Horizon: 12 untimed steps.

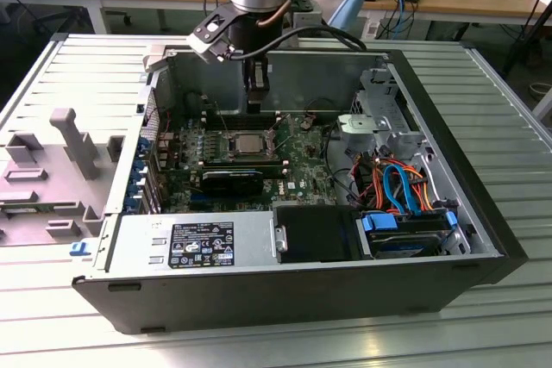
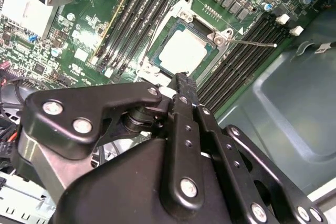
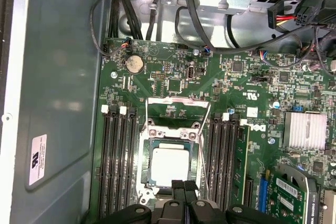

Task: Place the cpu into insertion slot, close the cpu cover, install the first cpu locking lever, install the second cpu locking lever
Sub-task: 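Place the cpu into insertion slot, then close the cpu cover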

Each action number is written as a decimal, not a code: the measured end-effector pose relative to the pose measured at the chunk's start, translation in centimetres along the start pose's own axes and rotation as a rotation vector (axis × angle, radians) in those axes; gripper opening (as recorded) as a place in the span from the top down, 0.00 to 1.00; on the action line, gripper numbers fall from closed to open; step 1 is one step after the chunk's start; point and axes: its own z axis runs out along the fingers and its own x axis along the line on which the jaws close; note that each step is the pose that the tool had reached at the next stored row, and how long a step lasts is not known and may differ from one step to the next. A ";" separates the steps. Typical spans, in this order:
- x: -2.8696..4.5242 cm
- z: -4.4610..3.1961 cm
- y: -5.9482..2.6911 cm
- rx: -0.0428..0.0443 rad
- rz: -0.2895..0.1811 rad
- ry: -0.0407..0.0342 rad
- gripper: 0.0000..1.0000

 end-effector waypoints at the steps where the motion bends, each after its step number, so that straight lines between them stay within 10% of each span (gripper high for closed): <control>1: 0.00 0.00 0.00 -0.0001 0.000 0.0000 0.89; 12: -0.13 -0.03 1.63 0.0005 0.000 -0.0001 0.89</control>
